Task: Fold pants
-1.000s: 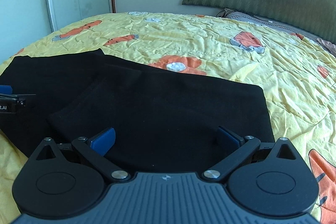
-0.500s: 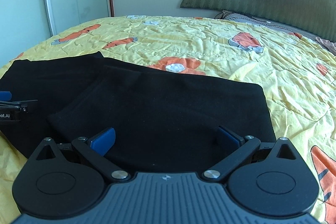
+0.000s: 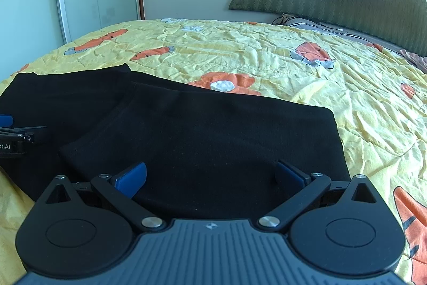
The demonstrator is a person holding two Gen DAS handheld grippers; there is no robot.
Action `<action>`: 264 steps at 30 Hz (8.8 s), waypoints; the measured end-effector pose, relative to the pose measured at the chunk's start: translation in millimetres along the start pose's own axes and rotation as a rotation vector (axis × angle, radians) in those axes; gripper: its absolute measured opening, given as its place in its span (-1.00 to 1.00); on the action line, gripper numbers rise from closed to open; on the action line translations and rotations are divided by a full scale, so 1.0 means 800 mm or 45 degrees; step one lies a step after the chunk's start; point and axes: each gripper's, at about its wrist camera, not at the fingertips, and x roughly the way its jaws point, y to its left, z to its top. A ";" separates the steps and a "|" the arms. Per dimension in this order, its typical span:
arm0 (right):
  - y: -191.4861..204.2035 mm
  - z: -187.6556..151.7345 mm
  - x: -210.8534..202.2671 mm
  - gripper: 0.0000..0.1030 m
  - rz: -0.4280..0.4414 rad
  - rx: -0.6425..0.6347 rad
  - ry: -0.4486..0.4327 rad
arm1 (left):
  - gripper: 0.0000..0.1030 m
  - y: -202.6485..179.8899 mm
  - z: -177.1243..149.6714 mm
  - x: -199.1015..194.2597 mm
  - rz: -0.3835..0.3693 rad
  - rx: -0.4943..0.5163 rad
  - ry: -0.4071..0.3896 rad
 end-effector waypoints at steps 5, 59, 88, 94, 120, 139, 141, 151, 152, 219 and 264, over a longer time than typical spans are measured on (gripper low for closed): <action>-0.001 0.000 0.000 1.00 0.002 0.002 -0.001 | 1.00 0.001 0.000 0.000 -0.003 -0.003 0.001; 0.390 0.053 -0.016 0.00 0.339 -0.957 -0.435 | 0.64 0.308 0.003 0.025 -0.568 -1.283 0.206; 0.126 0.136 -0.029 0.05 0.732 0.151 -0.344 | -0.67 0.036 0.122 -0.120 -0.432 -0.345 -0.261; 0.018 0.098 -0.061 0.05 0.576 0.292 -0.364 | -0.68 -0.079 0.113 -0.100 -0.569 -0.170 -0.189; -0.148 -0.010 -0.063 0.06 0.013 0.394 -0.140 | -0.22 -0.262 0.057 -0.026 -0.929 0.121 0.073; -0.169 0.062 0.018 -0.20 0.342 0.575 -0.075 | 0.32 -0.089 0.069 -0.012 -0.436 -0.099 0.056; -0.169 0.062 0.025 -0.53 0.349 0.578 -0.057 | 0.32 -0.085 0.066 -0.011 -0.434 -0.093 0.065; -0.161 0.048 -0.010 -0.53 0.052 0.441 -0.088 | 0.34 -0.116 0.050 -0.010 -0.413 0.080 0.067; -0.155 0.050 -0.026 -0.53 -0.053 0.401 -0.142 | 0.34 -0.114 0.048 -0.014 -0.410 0.095 0.044; -0.173 0.022 -0.028 -0.56 0.464 0.540 -0.081 | -0.69 0.003 0.072 0.069 -0.882 -0.365 0.282; 0.002 0.113 0.055 -0.07 0.158 -0.153 -0.114 | 0.21 -0.001 0.097 0.057 -0.135 -0.032 0.083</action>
